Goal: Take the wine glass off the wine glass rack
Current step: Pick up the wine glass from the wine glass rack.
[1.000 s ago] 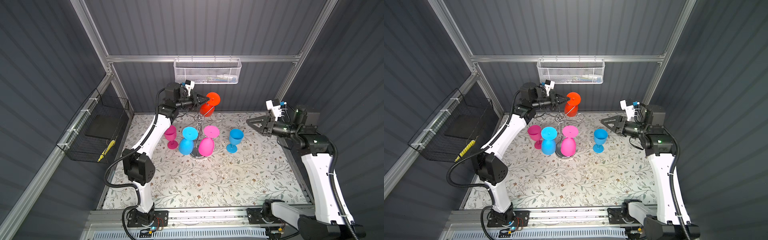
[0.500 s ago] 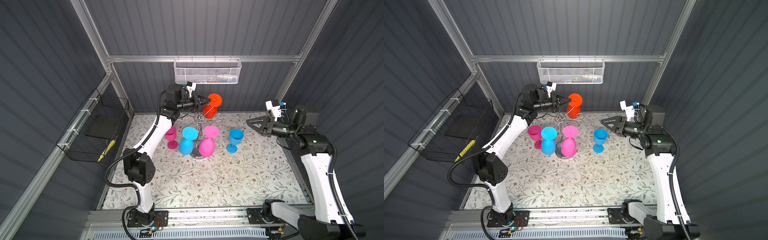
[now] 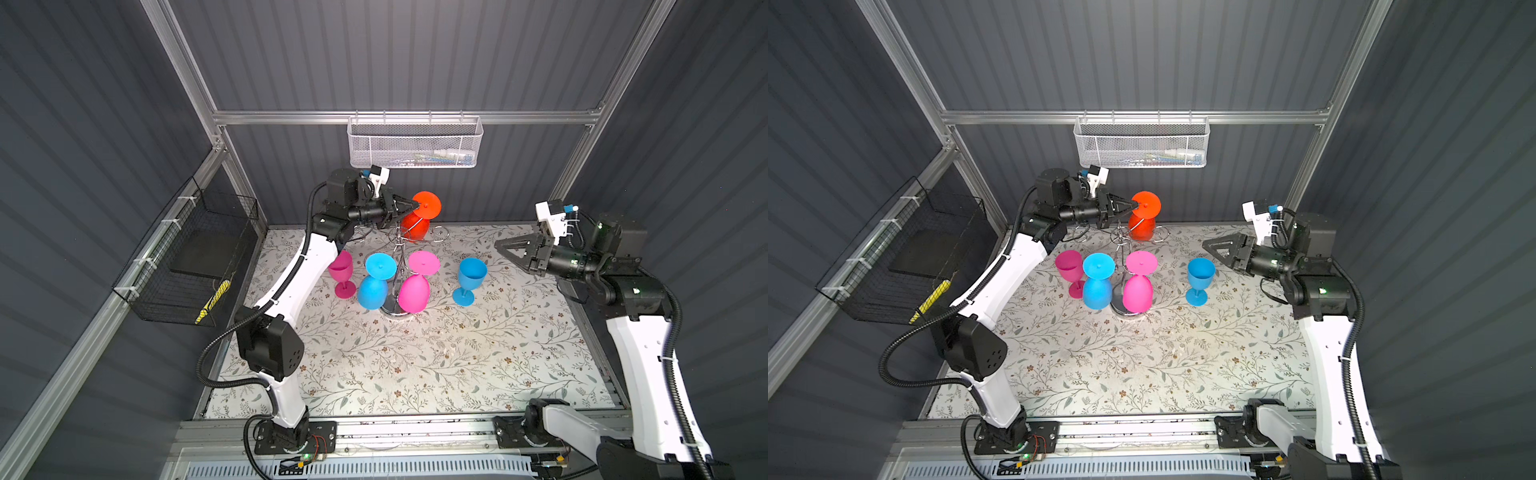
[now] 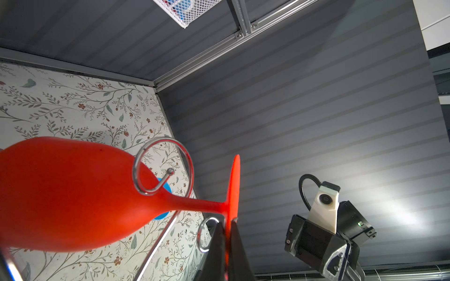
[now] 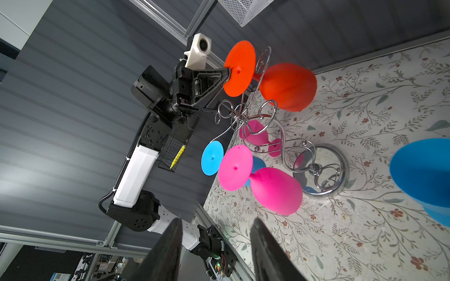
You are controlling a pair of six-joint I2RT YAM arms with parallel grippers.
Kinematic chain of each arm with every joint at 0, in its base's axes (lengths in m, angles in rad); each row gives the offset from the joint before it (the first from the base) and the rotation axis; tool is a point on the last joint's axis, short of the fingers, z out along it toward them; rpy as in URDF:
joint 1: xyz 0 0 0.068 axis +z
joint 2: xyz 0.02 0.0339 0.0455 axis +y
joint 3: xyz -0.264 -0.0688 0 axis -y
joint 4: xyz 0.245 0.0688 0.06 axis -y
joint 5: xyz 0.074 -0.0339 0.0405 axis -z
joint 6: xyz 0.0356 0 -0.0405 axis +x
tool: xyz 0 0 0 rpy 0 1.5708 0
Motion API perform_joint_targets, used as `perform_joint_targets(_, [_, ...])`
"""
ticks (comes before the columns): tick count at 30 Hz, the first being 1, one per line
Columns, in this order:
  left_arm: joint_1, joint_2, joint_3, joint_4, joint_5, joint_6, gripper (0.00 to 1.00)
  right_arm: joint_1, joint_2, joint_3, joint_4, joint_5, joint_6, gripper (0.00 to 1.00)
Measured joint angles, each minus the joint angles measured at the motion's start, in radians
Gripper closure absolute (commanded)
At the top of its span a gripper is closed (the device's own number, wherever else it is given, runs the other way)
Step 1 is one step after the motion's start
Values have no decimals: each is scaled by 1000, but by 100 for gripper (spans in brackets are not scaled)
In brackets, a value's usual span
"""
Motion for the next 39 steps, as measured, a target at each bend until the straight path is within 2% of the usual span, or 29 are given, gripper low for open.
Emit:
perform_joint_targets(22, [71,-32,-28,-35,-13,24,100,0,0,0,0,2,8,52])
perform_joint_targets(31, [89,19,107,3,-11,72,100,1,5,4,0,1,15,52])
perform_joint_targets(39, [90,74,173,93,46,134,100,2,16,12,54,-4,76,54])
